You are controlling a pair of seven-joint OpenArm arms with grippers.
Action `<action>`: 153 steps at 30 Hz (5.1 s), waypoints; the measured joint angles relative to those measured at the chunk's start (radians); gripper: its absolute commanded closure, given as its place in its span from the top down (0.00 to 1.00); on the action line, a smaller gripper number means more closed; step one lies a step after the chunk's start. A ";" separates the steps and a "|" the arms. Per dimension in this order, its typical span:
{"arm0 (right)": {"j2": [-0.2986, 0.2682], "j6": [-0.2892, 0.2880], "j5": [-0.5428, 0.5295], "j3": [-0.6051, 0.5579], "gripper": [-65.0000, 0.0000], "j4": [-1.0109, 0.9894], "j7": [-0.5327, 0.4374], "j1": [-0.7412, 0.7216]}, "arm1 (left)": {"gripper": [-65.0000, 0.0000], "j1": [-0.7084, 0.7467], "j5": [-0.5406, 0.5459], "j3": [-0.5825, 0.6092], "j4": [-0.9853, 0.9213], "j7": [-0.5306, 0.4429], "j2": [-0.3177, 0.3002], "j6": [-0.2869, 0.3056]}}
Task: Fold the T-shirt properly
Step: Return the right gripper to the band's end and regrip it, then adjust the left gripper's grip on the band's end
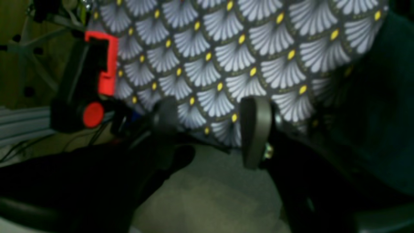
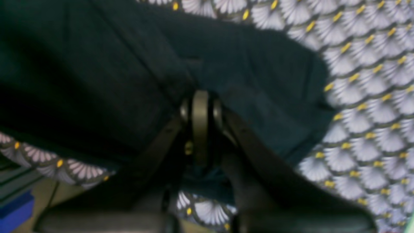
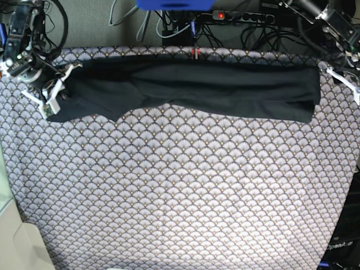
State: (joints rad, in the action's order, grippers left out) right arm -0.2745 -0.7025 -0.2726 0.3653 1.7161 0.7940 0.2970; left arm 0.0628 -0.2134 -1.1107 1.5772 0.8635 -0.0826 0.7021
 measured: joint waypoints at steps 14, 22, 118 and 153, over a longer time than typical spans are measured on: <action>-0.007 0.003 -0.021 0.001 0.00 -0.176 -0.163 -0.005 | 0.49 -0.040 0.014 0.002 0.059 0.106 0.055 0.001; -0.014 0.008 -0.013 -0.029 0.00 -0.174 -0.167 -0.006 | 0.49 -0.102 0.094 0.000 0.166 0.321 0.042 -0.002; 0.003 0.011 0.082 -0.054 0.00 -0.169 -0.167 -0.042 | 0.59 -0.075 0.335 0.246 -0.073 0.341 0.055 -0.002; 0.000 0.011 0.084 -0.055 0.00 -0.171 -0.167 -0.042 | 0.88 -0.083 0.327 0.126 0.032 0.389 0.071 -0.002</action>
State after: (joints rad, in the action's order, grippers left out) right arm -0.2741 -0.6914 -0.1883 0.3107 1.5455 0.6270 0.2554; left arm -0.0204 0.1131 -0.9852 1.6096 1.2522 -0.0116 0.6998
